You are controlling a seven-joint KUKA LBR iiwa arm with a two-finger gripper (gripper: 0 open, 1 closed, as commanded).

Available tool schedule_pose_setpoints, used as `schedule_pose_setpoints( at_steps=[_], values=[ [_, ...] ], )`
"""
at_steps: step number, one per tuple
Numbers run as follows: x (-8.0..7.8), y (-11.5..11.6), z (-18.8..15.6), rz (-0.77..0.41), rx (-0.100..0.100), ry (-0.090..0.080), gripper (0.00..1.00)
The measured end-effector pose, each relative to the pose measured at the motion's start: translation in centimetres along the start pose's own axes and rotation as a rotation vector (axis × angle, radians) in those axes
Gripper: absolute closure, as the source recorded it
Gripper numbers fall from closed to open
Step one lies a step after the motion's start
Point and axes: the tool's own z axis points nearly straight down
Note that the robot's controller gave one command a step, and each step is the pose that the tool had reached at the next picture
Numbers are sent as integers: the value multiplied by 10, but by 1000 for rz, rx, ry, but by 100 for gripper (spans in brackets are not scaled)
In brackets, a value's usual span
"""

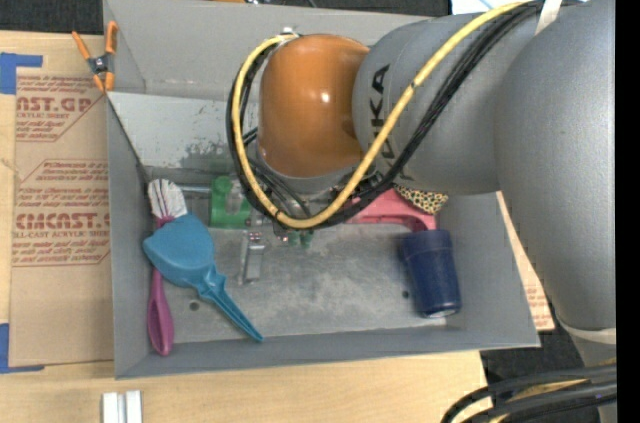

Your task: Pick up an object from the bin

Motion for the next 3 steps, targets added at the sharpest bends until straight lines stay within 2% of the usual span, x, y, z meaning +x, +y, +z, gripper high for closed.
schedule_pose_setpoints(
  at_steps=[1,2,3],
  values=[
    [0,0,0,0,0,0,0],
    [9,-5,52,29,0,5,0],
    [8,-6,75,-38,-2,-7,0]
  ],
)
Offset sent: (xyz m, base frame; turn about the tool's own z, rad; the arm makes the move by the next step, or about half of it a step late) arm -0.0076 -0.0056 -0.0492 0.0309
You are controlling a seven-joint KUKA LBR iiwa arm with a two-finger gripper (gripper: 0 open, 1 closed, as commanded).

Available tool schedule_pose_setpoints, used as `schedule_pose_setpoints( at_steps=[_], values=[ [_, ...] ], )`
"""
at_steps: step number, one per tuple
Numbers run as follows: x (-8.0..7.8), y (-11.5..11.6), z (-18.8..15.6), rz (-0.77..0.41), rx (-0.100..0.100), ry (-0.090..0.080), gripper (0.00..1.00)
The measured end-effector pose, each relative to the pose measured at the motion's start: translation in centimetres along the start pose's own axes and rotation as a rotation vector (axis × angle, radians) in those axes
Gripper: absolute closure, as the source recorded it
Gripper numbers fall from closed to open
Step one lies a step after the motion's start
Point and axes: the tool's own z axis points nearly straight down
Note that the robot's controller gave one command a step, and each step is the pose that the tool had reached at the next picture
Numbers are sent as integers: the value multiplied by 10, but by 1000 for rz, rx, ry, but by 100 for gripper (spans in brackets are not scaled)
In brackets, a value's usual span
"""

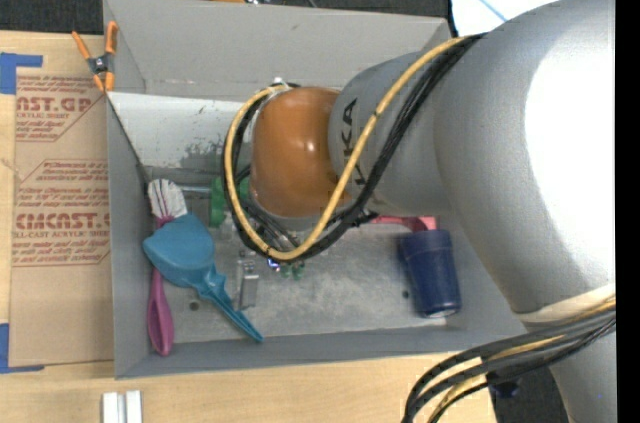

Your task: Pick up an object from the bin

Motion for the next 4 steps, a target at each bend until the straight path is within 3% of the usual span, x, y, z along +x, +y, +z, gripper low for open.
schedule_pose_setpoints(
  at_steps=[1,2,3,4],
  values=[
    [21,20,4,-97,3,-4,0],
    [-2,25,23,177,1,1,0],
    [13,20,33,-154,11,-21,100],
    [13,20,33,-154,11,-21,100]
  ],
)
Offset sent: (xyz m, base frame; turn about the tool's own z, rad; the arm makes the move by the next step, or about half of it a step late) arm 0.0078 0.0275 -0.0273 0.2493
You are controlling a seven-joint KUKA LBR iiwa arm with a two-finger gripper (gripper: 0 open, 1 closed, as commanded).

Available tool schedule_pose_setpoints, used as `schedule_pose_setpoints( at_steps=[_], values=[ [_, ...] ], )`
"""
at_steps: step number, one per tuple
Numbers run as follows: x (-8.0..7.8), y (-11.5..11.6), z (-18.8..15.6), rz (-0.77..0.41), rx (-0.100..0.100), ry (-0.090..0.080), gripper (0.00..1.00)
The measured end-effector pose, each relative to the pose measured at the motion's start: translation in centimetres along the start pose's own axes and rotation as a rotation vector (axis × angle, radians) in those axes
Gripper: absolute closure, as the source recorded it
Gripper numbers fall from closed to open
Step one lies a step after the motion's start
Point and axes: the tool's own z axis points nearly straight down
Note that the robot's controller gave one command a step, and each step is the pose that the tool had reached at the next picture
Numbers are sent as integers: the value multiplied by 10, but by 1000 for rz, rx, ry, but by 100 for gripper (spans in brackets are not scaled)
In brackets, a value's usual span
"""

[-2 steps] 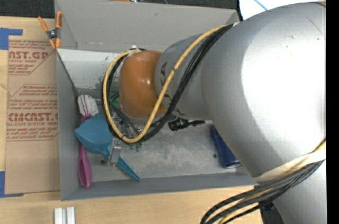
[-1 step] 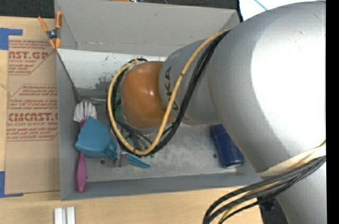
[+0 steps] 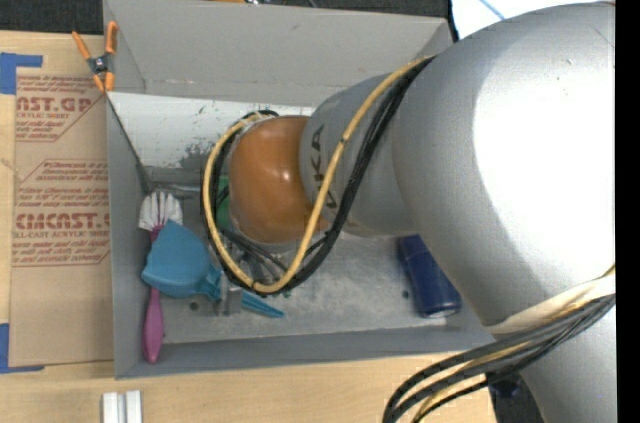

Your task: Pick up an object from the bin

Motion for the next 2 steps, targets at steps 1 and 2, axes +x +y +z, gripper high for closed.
schedule_pose_setpoints(
  at_steps=[1,2],
  values=[
    [9,0,-17,-5,1,17,100],
    [7,4,-75,-11,-6,8,100]
  ],
)
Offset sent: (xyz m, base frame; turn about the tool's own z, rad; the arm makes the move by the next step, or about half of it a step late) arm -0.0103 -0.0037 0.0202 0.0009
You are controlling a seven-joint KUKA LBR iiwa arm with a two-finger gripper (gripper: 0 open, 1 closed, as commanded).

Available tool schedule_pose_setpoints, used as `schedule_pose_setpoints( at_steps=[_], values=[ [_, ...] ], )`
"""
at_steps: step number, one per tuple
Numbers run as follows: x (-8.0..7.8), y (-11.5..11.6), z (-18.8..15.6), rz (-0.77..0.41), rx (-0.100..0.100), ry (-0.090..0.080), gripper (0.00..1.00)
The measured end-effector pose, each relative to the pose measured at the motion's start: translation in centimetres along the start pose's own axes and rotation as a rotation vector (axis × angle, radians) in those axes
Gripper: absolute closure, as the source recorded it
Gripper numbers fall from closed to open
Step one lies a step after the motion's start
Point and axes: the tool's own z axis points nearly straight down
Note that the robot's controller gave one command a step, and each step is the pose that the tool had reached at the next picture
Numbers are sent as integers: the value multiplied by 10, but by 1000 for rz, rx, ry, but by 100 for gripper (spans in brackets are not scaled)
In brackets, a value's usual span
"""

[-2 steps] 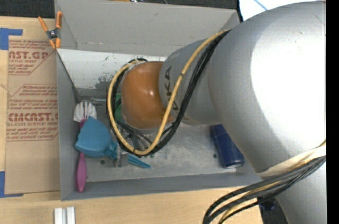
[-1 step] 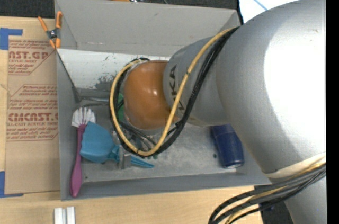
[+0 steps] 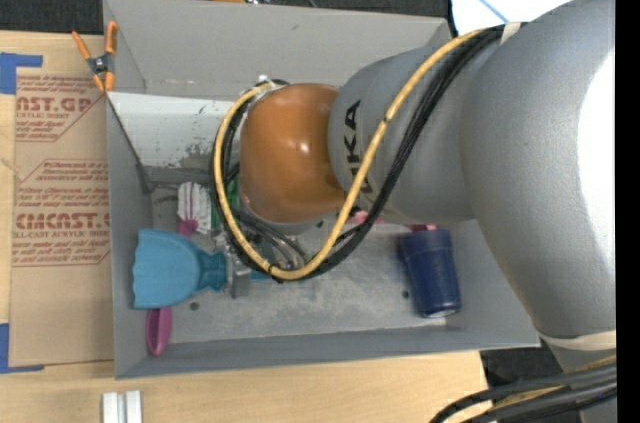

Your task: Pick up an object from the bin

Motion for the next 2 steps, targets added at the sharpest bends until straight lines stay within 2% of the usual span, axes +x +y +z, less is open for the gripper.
schedule_pose_setpoints(
  at_steps=[1,2],
  values=[
    [-5,-2,-60,31,1,1,100],
    [2,10,-68,0,2,9,100]
  ],
)
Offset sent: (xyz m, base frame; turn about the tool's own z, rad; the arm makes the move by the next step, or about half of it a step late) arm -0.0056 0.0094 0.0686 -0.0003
